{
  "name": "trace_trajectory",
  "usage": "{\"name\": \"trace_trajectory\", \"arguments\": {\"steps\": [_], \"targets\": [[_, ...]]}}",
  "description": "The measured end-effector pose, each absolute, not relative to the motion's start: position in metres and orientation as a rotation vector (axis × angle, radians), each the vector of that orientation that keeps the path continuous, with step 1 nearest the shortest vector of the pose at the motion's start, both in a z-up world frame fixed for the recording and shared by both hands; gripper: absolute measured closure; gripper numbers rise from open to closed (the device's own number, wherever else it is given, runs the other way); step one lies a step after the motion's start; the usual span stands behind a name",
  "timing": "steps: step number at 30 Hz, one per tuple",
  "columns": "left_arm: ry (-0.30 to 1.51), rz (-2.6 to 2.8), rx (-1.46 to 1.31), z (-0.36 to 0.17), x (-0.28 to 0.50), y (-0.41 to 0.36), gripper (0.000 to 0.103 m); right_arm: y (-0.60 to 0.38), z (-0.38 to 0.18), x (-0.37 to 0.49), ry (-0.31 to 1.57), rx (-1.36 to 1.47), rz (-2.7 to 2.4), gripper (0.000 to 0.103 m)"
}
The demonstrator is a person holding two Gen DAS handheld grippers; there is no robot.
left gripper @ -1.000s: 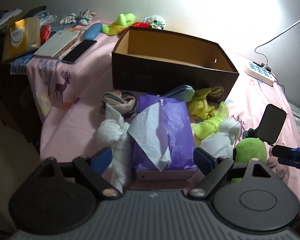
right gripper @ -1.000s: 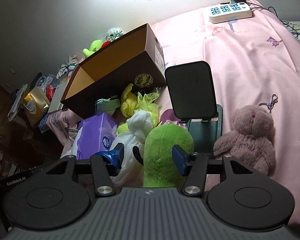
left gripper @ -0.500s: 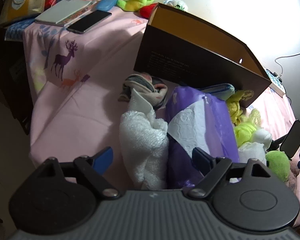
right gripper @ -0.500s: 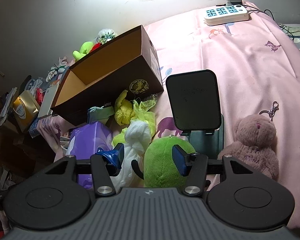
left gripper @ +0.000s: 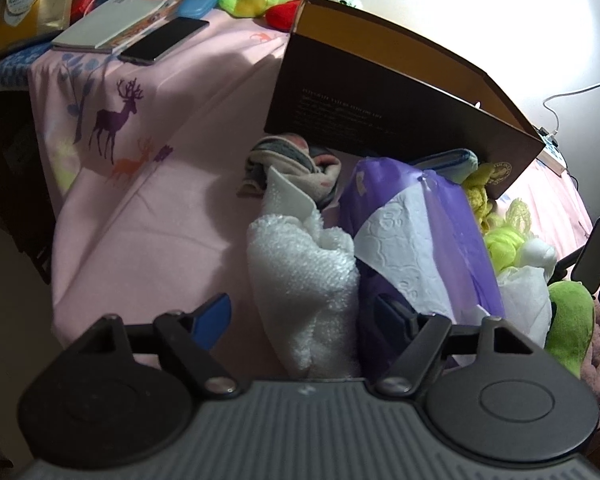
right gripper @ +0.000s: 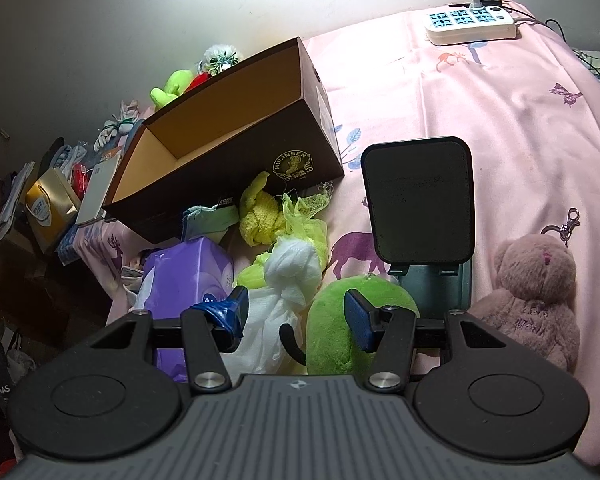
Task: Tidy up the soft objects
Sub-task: 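Grasp the white mesh bath puff with the left gripper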
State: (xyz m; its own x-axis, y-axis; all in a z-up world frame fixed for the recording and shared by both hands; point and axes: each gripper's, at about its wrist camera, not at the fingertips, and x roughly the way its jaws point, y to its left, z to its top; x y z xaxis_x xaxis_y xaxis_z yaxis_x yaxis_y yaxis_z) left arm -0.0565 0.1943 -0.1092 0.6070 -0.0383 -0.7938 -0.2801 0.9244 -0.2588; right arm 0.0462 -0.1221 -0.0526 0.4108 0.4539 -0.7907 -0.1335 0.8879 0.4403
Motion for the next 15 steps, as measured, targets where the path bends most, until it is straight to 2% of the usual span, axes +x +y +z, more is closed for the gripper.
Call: {"name": "trace_trajectory", "arguments": {"steps": [1,2,9,15], "targets": [[0.92,0.149,-0.378,-0.112,-0.054,0.194,0.033,-0.122,-0.052,0.046,1.09,0.33,0.379,0.066],[0.93,0.152,-0.378,-0.115,-0.053,0.195,0.041,-0.122,-0.052,0.046,1.09,0.328,0.378,0.066],[0.923,0.132,-0.362,-0.113,-0.054,0.195,0.053,-0.121,-0.054,0.046,1.099,0.333,0.361,0.066],[0.876,0.116,-0.3,-0.088,-0.066,0.198,0.054,-0.114,-0.056,0.048,1.105,0.335,0.362,0.066]]}}
